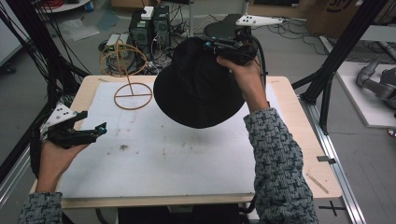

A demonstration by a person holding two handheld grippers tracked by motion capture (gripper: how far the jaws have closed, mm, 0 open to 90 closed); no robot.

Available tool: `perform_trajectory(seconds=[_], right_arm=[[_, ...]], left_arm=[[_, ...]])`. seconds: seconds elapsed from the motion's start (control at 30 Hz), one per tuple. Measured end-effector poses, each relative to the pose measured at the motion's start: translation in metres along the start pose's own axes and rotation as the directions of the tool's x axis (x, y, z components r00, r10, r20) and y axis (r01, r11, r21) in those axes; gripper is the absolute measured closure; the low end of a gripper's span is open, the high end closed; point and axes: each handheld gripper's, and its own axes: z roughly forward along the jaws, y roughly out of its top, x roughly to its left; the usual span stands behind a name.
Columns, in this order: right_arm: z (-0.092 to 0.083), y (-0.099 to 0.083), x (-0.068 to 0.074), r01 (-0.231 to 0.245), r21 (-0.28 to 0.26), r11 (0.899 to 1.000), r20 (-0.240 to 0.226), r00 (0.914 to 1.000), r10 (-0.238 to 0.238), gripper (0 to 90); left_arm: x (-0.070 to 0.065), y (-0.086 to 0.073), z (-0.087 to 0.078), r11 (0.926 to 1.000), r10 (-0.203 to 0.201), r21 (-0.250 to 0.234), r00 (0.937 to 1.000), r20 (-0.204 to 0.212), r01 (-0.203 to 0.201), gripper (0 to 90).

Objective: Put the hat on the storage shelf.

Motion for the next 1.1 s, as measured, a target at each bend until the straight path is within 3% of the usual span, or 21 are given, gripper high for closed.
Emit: perform_trajectory(seconds=[0.2,0.3,0.53,0.73,1.1], right_arm=[[0.004,0.014,-0.021,-0.017,-0.035,0.999,-0.048,0.9987,0.016,86.8],[0.009,0.021,-0.030,-0.036,-0.021,0.999,-0.042,0.9985,0.035,86.7],[0.026,0.040,-0.040,-0.050,-0.061,0.997,-0.064,0.9969,0.046,86.9],[0.052,0.056,-0.037,-0.051,-0.057,0.997,-0.067,0.9966,0.047,87.0],[0.103,0.065,-0.031,-0.121,-0.144,0.982,-0.103,0.9889,0.107,87.2]], left_arm=[[-0.002,-0.002,0.001,1.0000,0.000,0.006,1.0000,0.005,0.000,18.0],[-0.003,-0.002,0.001,1.0000,-0.001,0.003,1.0000,0.007,0.001,18.0],[-0.006,-0.002,0.000,1.0000,-0.002,-0.001,0.9999,0.013,0.002,18.0],[-0.007,-0.002,-0.002,1.0000,0.008,0.002,0.9998,0.016,-0.008,18.0],[-0.010,-0.004,-0.008,1.0000,0.009,-0.001,0.9998,0.016,-0.009,18.0]])
